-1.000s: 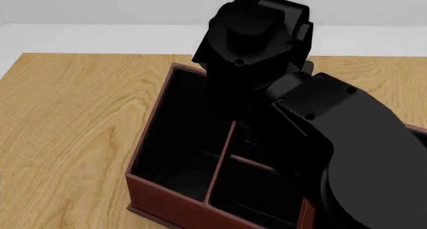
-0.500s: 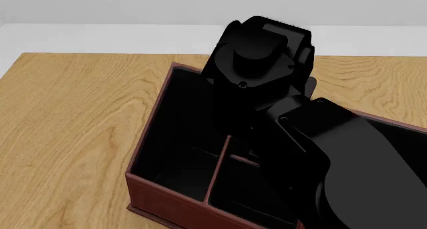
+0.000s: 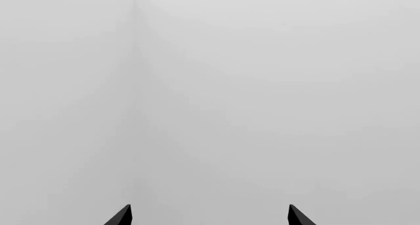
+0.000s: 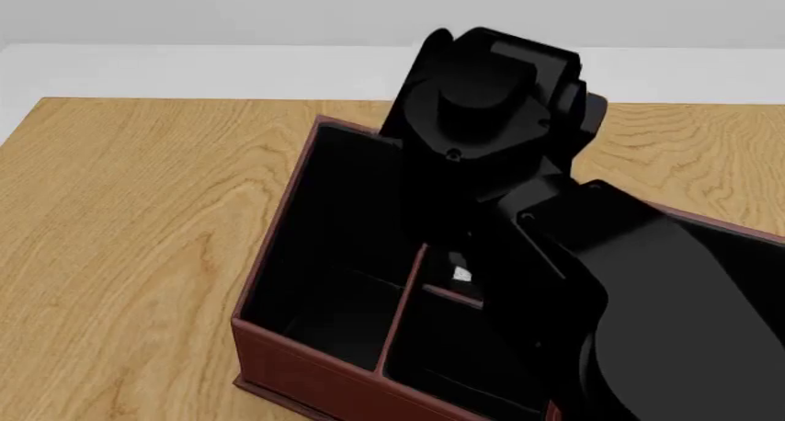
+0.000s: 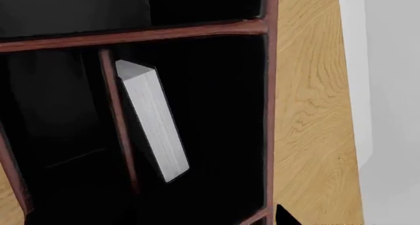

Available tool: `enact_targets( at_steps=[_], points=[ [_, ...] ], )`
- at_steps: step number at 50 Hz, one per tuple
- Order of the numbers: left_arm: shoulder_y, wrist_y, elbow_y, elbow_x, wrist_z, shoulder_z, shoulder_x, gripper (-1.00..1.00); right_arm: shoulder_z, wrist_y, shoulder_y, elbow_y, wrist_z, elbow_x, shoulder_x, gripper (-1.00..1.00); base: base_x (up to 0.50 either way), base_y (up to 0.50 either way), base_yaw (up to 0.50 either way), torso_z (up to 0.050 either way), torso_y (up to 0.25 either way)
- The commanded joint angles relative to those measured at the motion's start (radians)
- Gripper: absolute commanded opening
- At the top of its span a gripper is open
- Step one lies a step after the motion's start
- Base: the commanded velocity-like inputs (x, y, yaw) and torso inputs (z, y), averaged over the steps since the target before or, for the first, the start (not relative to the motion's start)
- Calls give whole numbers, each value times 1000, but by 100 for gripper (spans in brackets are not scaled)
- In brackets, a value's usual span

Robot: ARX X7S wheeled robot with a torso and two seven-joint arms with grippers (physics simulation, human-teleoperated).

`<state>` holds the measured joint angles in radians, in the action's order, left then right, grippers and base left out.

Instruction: Pick up the book and place it in the front compartment of the caddy.

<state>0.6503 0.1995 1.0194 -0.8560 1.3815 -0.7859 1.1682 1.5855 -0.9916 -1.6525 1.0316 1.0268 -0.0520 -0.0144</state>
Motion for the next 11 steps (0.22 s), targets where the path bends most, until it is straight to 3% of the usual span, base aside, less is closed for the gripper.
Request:
enact_targets(
  at_steps=[1,11],
  points=[
    [4,-13,-1,6,-37,9,-15,100,-20,0,-2,-11,13,16,14,100,0,0,0,0,0],
    [24,-5,13,-6,-29,6,-11,100,-26,4,-35,-21,20,10,14,100,0,0,0,0,0]
  ],
)
